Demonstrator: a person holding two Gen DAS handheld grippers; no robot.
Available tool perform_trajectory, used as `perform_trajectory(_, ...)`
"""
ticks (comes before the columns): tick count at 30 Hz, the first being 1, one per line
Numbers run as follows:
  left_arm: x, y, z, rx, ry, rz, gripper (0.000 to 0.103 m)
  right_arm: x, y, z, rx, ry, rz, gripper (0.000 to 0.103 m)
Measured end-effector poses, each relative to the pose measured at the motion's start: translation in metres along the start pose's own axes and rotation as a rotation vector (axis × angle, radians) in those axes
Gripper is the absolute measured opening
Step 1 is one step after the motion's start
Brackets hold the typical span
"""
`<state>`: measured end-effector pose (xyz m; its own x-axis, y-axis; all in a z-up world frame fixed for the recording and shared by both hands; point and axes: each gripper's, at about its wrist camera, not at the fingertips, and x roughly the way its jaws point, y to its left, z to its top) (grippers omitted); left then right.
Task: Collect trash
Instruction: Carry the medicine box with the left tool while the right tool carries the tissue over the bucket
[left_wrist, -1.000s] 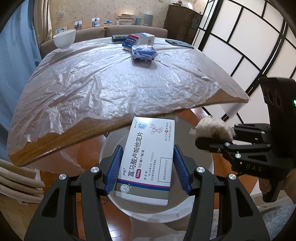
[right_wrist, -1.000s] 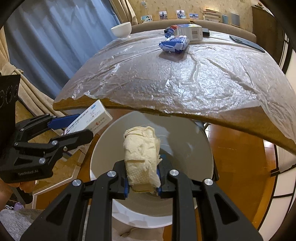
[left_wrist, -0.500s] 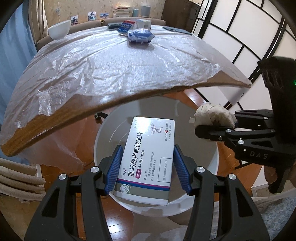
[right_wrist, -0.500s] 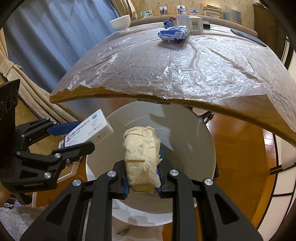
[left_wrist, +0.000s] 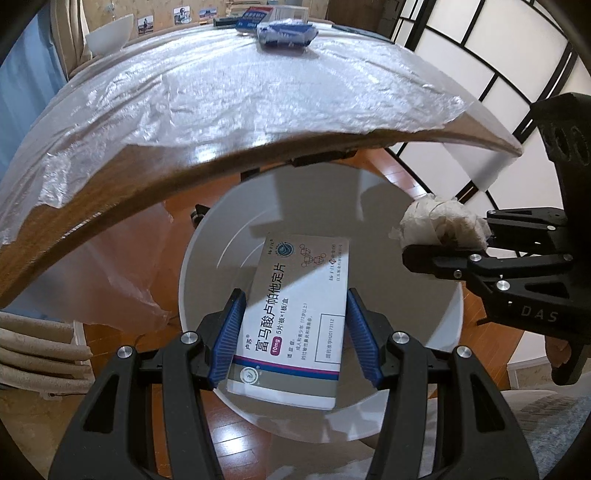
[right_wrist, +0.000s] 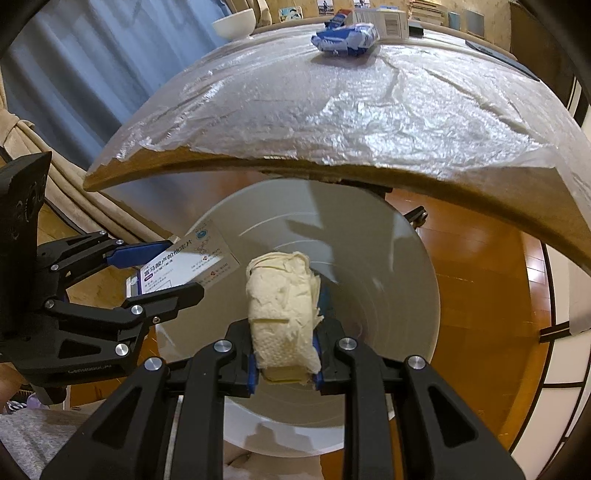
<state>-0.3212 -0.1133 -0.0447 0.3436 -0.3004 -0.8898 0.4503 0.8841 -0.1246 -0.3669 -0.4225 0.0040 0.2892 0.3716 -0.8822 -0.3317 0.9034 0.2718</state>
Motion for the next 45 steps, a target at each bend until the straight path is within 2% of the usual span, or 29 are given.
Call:
perform_trajectory(17,0.04,0.003,0.005,0.01,0.062,0.022,0.056,0.032,-0.001,-0.007,0.012,0.051,-0.017,0.021)
perform_trajectory(45,0.058,0.001,0.007,0.035,0.102,0.037,0.056,0.049,-0.01,-0.007,0.021,0.089,-0.035,0.021)
